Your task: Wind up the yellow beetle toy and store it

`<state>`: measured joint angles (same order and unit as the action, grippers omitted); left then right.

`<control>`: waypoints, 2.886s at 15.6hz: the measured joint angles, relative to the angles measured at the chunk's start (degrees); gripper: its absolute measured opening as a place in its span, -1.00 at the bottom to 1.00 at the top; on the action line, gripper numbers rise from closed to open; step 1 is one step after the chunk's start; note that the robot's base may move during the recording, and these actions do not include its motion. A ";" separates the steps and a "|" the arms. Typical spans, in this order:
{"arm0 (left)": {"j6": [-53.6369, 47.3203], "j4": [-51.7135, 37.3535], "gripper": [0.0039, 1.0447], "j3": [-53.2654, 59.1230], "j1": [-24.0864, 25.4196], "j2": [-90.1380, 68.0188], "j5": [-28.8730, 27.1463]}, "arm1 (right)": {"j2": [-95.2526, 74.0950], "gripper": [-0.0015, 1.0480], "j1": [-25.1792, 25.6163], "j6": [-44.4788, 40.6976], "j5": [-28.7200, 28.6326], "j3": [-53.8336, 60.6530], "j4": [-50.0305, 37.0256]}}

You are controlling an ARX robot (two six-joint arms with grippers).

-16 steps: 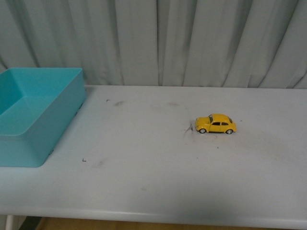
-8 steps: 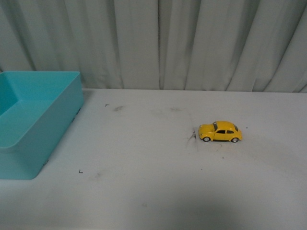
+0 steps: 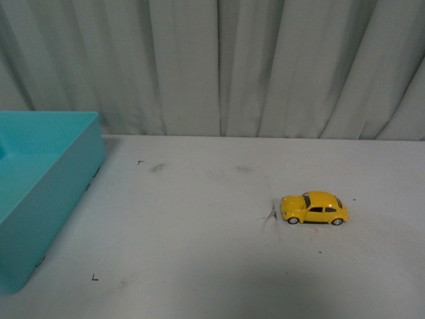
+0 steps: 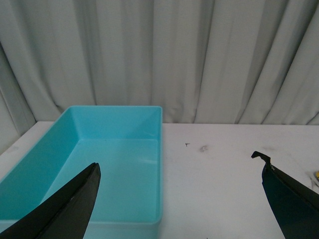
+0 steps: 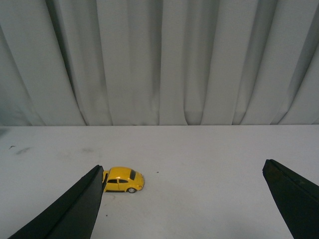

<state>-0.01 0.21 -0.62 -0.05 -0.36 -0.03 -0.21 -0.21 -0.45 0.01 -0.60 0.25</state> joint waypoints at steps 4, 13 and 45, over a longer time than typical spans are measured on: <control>0.00 0.00 0.88 0.00 0.00 0.00 0.00 | 0.00 0.87 0.00 0.00 0.00 0.00 0.00; 0.00 0.00 0.88 0.00 0.00 0.00 0.00 | 0.00 0.87 0.00 0.00 0.00 0.00 0.00; 0.00 0.00 0.88 0.00 0.00 0.00 0.00 | -133.28 0.87 -2.49 -86.99 -35.50 -85.31 33.64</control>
<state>-0.01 0.21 -0.62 -0.05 -0.36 -0.03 -133.49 -2.70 -87.44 -35.48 -85.91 33.89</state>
